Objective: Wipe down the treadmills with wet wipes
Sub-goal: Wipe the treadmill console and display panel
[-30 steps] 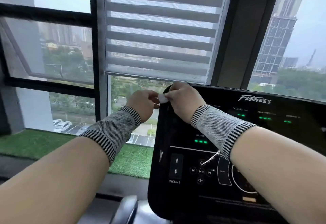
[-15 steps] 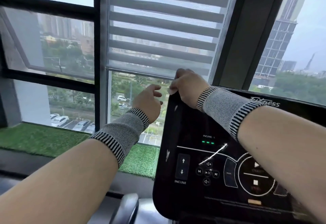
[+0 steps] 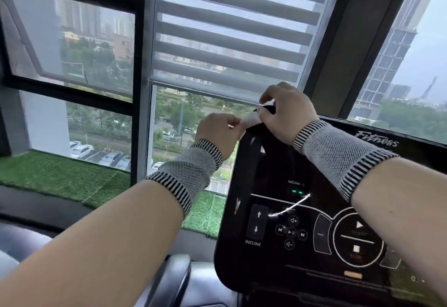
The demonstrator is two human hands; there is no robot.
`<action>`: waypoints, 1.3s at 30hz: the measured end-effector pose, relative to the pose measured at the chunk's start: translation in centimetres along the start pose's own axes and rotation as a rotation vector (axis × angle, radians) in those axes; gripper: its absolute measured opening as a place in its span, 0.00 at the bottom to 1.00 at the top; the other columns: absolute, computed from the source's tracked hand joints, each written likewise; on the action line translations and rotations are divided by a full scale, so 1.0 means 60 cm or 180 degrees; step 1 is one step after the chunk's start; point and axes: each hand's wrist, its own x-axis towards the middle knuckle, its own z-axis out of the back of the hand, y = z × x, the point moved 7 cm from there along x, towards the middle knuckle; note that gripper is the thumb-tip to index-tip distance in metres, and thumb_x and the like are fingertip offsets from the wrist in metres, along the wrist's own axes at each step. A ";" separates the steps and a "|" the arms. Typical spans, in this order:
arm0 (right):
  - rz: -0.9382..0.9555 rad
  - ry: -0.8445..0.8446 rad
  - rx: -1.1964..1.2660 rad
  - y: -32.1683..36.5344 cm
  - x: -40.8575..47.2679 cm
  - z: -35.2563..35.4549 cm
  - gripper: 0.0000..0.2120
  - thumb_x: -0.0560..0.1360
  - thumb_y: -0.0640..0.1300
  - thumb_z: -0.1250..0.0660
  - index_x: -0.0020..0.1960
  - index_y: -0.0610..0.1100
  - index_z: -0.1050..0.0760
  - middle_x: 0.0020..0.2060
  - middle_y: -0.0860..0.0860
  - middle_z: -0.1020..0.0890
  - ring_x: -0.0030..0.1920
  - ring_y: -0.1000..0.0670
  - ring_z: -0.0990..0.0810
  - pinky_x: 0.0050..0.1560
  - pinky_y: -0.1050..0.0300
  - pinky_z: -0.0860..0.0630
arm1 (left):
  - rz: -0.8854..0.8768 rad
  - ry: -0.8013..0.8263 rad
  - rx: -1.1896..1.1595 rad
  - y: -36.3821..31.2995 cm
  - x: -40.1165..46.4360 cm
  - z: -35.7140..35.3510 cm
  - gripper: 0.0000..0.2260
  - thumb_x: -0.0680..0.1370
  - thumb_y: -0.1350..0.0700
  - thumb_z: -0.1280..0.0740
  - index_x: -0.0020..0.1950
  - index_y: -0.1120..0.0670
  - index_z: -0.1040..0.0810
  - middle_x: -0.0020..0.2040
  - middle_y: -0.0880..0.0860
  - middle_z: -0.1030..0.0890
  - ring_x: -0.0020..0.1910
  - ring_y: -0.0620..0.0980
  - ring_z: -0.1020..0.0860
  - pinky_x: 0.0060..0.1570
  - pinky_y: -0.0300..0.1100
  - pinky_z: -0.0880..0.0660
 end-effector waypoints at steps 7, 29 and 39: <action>0.0123 0.0528 -0.0637 -0.009 -0.013 -0.020 0.21 0.78 0.37 0.44 0.68 0.48 0.29 0.64 0.51 0.25 0.64 0.47 0.32 0.65 0.52 0.31 | 0.0309 -0.0174 -0.0496 0.014 -0.005 0.002 0.13 0.77 0.48 0.33 0.55 0.54 0.17 0.46 0.51 0.15 0.44 0.46 0.19 0.50 0.40 0.23; 0.0304 0.0193 -0.0527 -0.001 -0.068 -0.021 0.20 0.77 0.37 0.42 0.68 0.44 0.28 0.68 0.49 0.29 0.69 0.45 0.38 0.71 0.53 0.40 | 0.0290 0.0031 -0.0300 0.061 -0.104 -0.037 0.11 0.79 0.54 0.35 0.60 0.52 0.19 0.47 0.51 0.16 0.31 0.45 0.24 0.36 0.38 0.24; 0.0207 0.0014 -0.0065 0.005 -0.151 -0.034 0.11 0.75 0.35 0.38 0.54 0.39 0.20 0.54 0.47 0.22 0.55 0.44 0.27 0.51 0.45 0.24 | 0.0830 0.0007 -0.0896 0.102 -0.134 -0.056 0.11 0.77 0.56 0.32 0.59 0.55 0.18 0.46 0.51 0.16 0.29 0.40 0.24 0.29 0.29 0.28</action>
